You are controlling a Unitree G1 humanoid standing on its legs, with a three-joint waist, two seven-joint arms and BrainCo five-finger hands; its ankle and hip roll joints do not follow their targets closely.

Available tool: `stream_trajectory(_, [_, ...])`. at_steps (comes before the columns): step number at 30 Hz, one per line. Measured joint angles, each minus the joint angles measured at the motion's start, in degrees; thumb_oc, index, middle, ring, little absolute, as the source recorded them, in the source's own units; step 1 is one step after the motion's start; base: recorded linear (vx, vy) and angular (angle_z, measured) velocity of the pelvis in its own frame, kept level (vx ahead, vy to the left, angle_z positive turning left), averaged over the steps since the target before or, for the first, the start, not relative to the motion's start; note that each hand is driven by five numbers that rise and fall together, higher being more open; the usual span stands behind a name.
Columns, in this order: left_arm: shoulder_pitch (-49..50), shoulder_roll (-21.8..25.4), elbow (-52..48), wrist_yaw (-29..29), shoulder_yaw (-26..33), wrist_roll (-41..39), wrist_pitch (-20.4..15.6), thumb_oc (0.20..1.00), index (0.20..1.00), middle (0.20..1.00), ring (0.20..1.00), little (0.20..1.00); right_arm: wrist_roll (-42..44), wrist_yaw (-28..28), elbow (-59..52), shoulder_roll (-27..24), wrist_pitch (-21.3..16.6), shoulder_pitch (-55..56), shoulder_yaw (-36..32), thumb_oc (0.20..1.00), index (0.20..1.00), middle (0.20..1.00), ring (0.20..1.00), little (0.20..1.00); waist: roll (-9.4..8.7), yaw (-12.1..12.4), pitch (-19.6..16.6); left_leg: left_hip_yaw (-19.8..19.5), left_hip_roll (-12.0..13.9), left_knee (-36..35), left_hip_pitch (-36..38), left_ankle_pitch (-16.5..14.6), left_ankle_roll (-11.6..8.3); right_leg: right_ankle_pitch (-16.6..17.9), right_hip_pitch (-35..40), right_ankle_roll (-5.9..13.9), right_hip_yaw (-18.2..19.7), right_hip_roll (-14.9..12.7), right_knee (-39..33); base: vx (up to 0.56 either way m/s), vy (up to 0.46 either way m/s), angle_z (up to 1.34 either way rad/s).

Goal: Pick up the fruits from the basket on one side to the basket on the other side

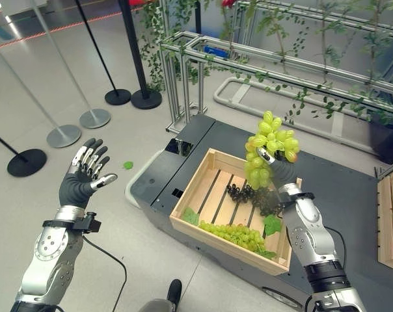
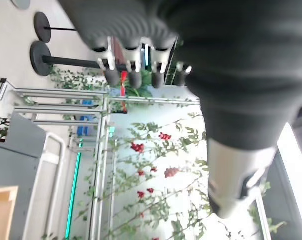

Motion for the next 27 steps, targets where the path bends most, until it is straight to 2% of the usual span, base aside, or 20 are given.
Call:
stream_trajectory(5, [2.14,0.85,-0.01,-2.59,-0.15,-1.71,1.66,1.0,1.0,1.0,1.0,1.0,-1.25,0.8,-2.28,-1.4,0.1,1.14,0.02,0.2,0.2,0.2,0.2,0.2,0.08,-0.47,-1.49,1.85,0.15,-2.09,2.31,-0.02,0.01,1.16,1.3,0.26,1.77,0.43,-2.83,0.03,0.024,-0.19])
stream_trajectory(8, [2.59,3.27,-0.25,-4.05,-0.15,-1.7,3.19,1.0,1.0,1.0,1.0,1.0,-3.46,1.23,-2.68,-1.71,0.12,1.16,0.02,0.2,0.2,0.2,0.2,0.2,0.09,-0.52,-1.77,2.91,0.33,-2.51,2.71,-0.03,0.01,1.67,1.6,0.25,2.63,0.6,-3.59,0.02,0.017,-0.16])
stream_trajectory(11, [2.46,4.57,-0.83,-6.15,-1.79,-2.22,4.61,1.0,1.0,1.0,1.0,1.0,-6.37,1.6,-3.11,-1.98,0.49,1.14,0.21,0.2,0.2,0.2,0.2,0.2,0.09,-1.65,-1.78,3.04,0.28,-2.61,3.14,-0.02,0.02,1.87,2.03,0.3,2.89,0.66,-4.01,0.01,0.013,-0.03])
stream_trajectory(13, [2.38,8.0,-1.89,-8.5,-4.24,-2.28,6.3,1.0,1.0,1.0,1.0,1.0,-9.35,2.08,-3.58,-2.31,0.95,1.15,0.71,0.2,0.2,0.2,0.2,0.2,0.22,-1.9,-1.96,3.68,0.47,-3.44,4.19,-0.02,0.0,2.07,2.33,0.3,3.73,0.85,-4.44,0.02,0.01,-0.15])
stream_trajectory(16, [1.96,8.59,-2.03,-9.45,-4.65,-2.7,6.64,1.0,1.0,1.0,1.0,1.0,-11.64,2.24,-4.27,-3.1,0.98,1.16,0.77,0.2,0.2,0.2,0.2,0.2,0.2,-2.19,-2.2,4.5,0.64,-3.76,4.83,-0.03,0.01,2.54,2.68,0.24,4.34,1.01,-5.07,0.01,0.008,-0.15])
stream_trajectory(20, [-0.69,8.87,-2.02,-10.01,-5.71,-3.76,6.93,1.0,1.0,1.0,1.0,1.0,-17.73,2.85,-5.85,-6.55,1.0,1.4,1.13,0.2,0.2,0.2,0.2,0.2,0.23,-2.88,-3.18,4.69,0.65,-4.07,4.78,0.01,0.01,2.95,2.94,0.27,4.66,1.16,-5.75,0.0,0.006,-0.03])
stream_trajectory(27, [-2.01,8.88,-2.02,-11.2,-7.27,-3.74,6.94,1.0,1.0,1.0,1.0,1.0,-25.39,3.26,-8.48,-7.13,0.9,1.97,1.11,0.2,0.2,0.2,0.2,0.2,0.28,-3.46,-3.67,4.84,0.56,-4.85,5.6,0.01,0.02,3.15,3.28,0.35,5.32,1.16,-6.43,0.0,0.008,-0.05])
